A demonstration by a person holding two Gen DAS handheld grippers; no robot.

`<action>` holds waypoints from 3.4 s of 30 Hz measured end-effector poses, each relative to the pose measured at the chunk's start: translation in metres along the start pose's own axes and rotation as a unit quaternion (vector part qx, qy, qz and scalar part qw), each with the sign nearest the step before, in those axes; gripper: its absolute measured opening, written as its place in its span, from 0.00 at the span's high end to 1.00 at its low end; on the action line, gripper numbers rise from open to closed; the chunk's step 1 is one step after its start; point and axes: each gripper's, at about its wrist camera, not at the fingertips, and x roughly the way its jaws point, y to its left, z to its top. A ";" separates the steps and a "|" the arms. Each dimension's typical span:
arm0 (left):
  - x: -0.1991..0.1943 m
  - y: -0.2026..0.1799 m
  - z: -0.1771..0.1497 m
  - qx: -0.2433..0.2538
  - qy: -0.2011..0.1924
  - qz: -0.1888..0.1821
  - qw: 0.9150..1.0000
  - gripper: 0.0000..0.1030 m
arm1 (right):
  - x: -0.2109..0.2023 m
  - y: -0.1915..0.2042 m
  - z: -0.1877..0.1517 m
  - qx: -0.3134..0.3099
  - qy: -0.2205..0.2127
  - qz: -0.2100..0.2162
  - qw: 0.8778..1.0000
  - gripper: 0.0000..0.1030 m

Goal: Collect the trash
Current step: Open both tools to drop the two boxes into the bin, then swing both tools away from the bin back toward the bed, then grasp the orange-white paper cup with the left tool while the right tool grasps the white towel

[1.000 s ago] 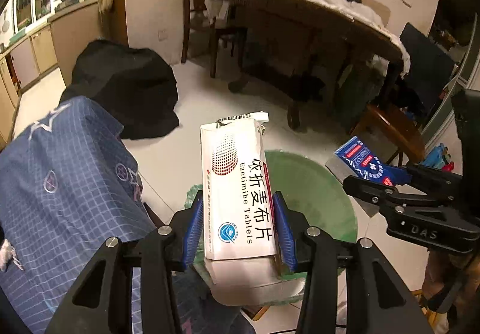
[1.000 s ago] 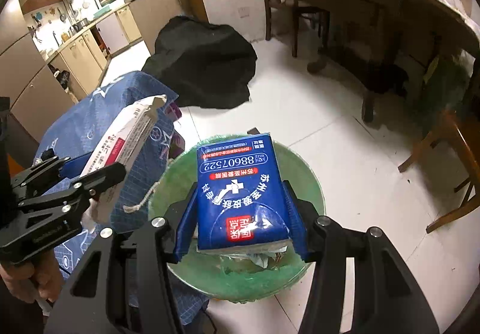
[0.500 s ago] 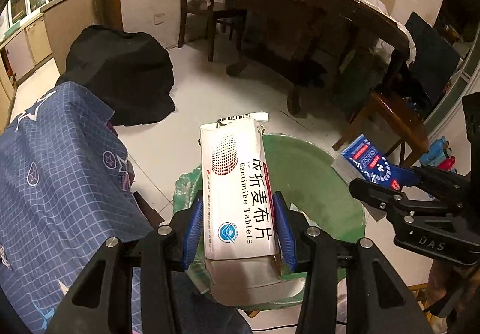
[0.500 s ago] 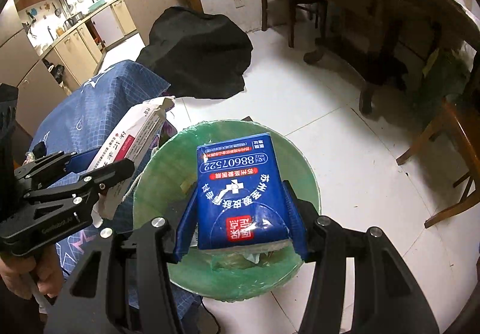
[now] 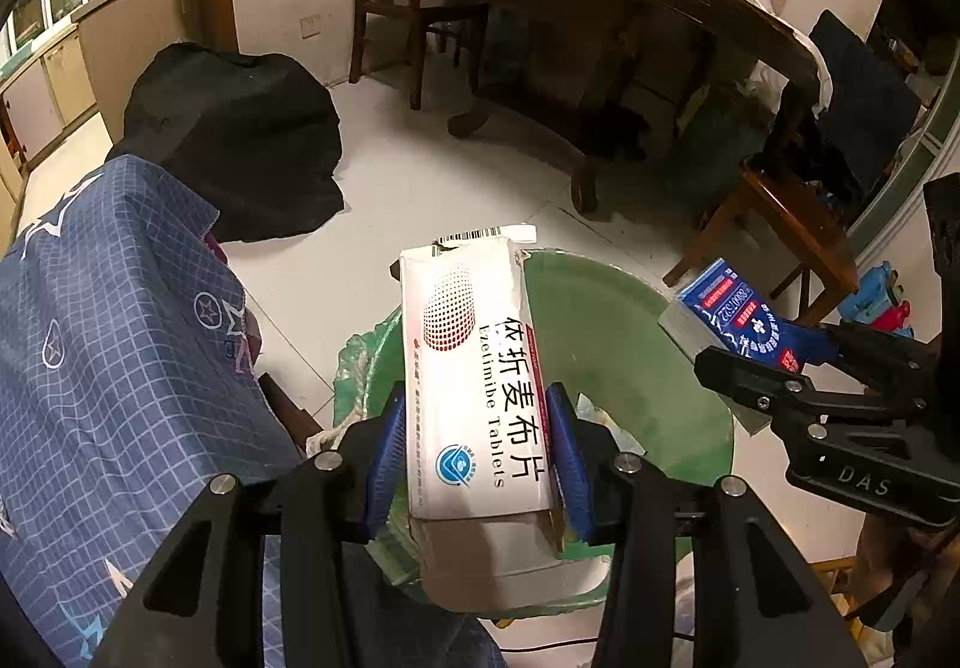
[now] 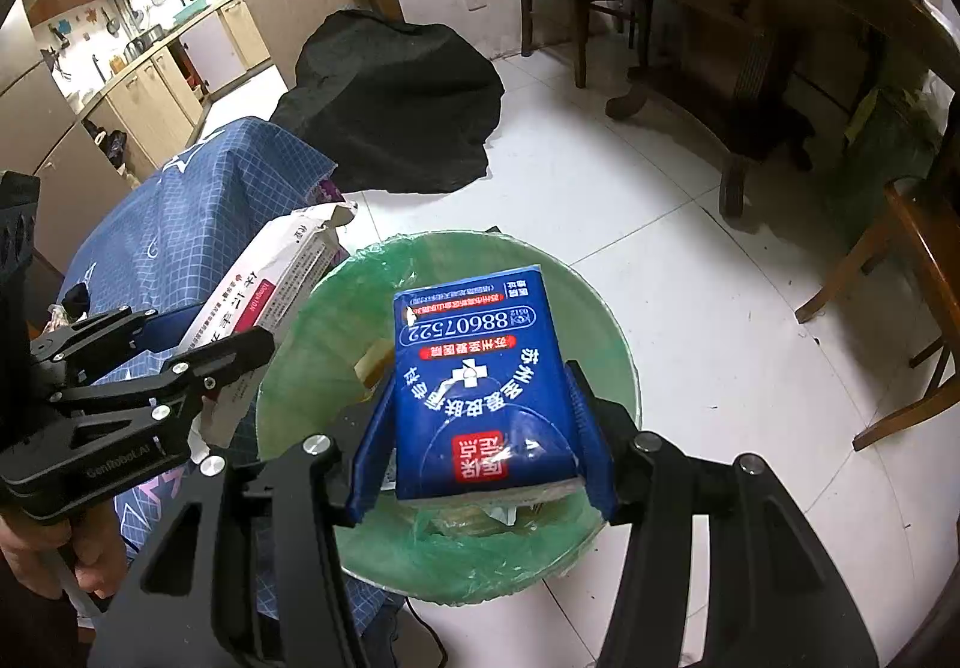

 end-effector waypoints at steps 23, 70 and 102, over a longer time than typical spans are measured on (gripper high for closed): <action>0.005 0.005 0.000 -0.010 0.006 0.012 1.000 0.38 | 0.001 -0.005 -0.003 0.014 -0.009 0.005 1.000 0.31; -0.248 0.479 -0.272 -0.280 -0.120 0.255 0.918 0.12 | 0.016 0.301 -0.072 -0.208 -0.017 0.191 0.959 0.17; -0.235 0.516 -0.292 -0.316 -0.123 0.233 0.911 0.55 | 0.148 0.539 0.003 -0.549 0.059 0.185 0.813 0.42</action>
